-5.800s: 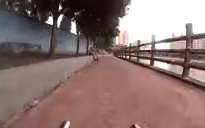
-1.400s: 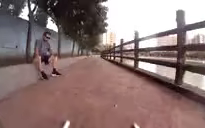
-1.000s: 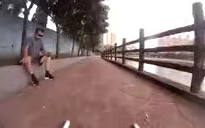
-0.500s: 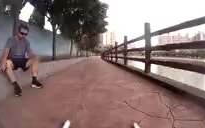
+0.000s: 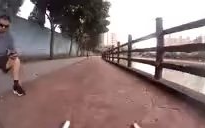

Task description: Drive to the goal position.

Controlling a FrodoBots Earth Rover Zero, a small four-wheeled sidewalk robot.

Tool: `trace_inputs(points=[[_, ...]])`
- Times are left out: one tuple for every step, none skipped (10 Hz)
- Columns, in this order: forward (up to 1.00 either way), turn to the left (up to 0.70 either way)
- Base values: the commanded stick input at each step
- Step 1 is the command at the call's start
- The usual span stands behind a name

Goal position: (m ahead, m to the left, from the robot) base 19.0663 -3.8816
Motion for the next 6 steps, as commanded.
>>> trace_inputs(points=[[1.00, 0.27], [1.00, 0.11], [1.00, 0.00], [1.00, 0.00], [1.00, 0.00], [1.00, 0.00]])
